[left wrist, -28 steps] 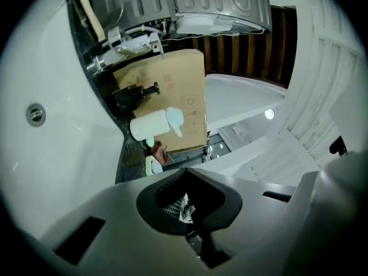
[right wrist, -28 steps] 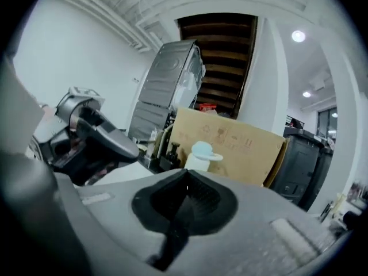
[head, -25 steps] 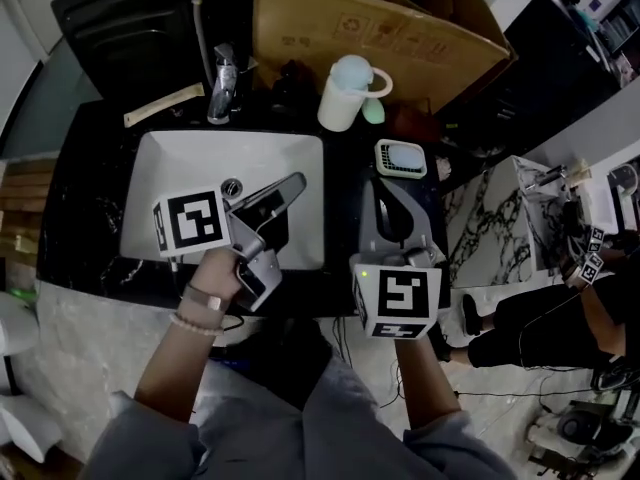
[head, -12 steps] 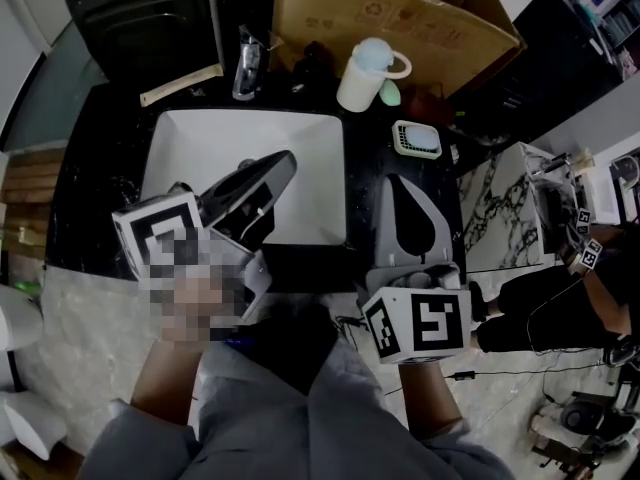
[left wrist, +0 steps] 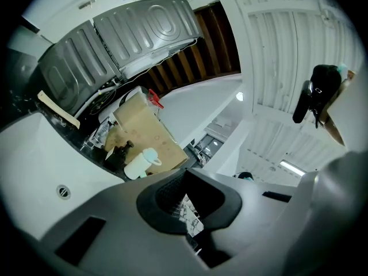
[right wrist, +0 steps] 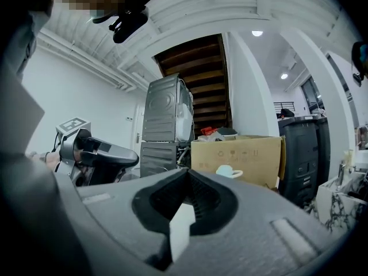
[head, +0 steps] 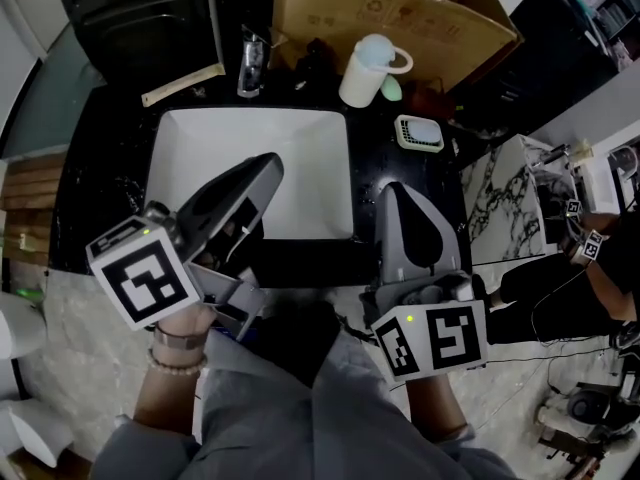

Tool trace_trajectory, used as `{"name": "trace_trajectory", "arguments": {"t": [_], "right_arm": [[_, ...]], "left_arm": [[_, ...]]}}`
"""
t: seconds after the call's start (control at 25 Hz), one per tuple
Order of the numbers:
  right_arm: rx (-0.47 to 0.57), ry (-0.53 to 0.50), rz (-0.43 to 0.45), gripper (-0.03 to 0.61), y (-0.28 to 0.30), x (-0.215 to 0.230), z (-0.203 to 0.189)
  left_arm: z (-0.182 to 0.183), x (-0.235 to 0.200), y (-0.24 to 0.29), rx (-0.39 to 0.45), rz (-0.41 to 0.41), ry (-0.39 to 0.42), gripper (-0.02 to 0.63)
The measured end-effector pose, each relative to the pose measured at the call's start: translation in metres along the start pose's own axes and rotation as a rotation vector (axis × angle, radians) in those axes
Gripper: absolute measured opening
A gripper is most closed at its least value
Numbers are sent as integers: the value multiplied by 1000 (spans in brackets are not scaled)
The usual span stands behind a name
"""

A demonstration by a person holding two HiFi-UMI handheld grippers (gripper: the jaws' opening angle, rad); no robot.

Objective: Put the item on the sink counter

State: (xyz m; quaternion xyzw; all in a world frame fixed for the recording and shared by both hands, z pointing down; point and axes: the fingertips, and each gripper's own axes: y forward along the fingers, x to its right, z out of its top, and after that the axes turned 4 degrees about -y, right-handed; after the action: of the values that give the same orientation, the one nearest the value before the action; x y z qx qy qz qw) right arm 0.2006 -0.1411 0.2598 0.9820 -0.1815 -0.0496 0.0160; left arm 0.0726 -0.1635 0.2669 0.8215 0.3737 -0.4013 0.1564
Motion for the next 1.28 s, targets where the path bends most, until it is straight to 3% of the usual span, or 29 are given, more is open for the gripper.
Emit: {"name": "trace_trajectory", "arguments": {"t": [0.6, 1.28], "right_arm": [[-4, 15, -2, -3, -5, -2, 5], [-14, 25, -22, -3, -4, 4, 0]], "left_arm": [[17, 2, -22, 58, 25, 65, 5], [16, 6, -19, 52, -4, 20, 5]]}}
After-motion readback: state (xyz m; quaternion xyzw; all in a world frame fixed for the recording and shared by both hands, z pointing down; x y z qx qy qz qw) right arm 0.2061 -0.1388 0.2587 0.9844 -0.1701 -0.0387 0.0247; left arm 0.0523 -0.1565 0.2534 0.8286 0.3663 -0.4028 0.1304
